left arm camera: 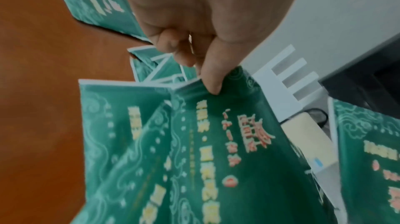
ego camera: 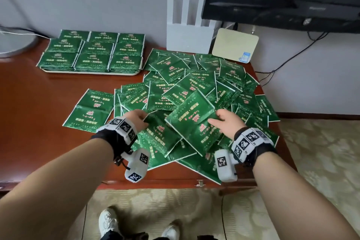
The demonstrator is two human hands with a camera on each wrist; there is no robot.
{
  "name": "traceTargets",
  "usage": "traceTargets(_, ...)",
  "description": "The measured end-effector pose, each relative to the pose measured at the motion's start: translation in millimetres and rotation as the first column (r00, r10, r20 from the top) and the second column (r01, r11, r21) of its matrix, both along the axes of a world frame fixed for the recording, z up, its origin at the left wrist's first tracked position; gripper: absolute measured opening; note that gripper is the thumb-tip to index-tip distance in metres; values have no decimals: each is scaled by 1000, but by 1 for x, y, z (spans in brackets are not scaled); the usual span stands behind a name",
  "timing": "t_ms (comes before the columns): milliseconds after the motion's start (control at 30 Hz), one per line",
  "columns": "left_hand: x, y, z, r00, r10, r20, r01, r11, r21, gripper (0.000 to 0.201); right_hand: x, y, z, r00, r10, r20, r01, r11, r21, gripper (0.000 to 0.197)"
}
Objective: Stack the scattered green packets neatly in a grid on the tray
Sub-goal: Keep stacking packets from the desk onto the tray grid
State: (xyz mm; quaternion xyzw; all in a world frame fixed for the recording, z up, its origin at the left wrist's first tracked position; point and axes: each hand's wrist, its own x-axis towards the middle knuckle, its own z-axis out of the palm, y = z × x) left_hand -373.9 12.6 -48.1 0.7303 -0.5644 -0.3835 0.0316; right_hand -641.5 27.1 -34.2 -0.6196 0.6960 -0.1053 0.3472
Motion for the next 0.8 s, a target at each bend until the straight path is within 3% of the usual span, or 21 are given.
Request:
traceTargets(67,13,3,9,999,1,38,0,1000,-26,13,3,-4,3,973,-89,213,91,996,0,24)
traceTargets(167,35,8,16,997,58,50,-55,996,-75,16,13,-10,7,838,-247,487,224,969,106,18)
traceTargets(233,46,12,16,995,97,18,-96,994,-59,23,19,-14,3,852,-242,465,196,970,144,26)
traceTargets(367,55,23,12,986,146,-83,-150,988,-46,53,24,-13,-8,990,-99,101,95,994,49,47)
traceTargets(467,52,31,12,987,94,-130,-97,995,-13,64,24,-10,-11,999,-15,-50,15,1000,-6,63)
traceTargets(567,48,33,11,997,55,-46,-55,998,-17,39,25,-5,-9,1000,28,-2,-28,1000,4,75)
traceTargets(633,48,32,8,997,75,-21,-76,997,-20,31,26,-3,-6,998,58,11,-58,998,12,68)
traceTargets(700,50,27,8,992,124,-25,-125,991,-37,31,26,-1,-4,991,23,130,-22,1000,-8,63)
traceTargets(800,53,21,9,972,222,-73,-225,974,-36,37,27,2,0,925,-45,376,70,996,-51,71)
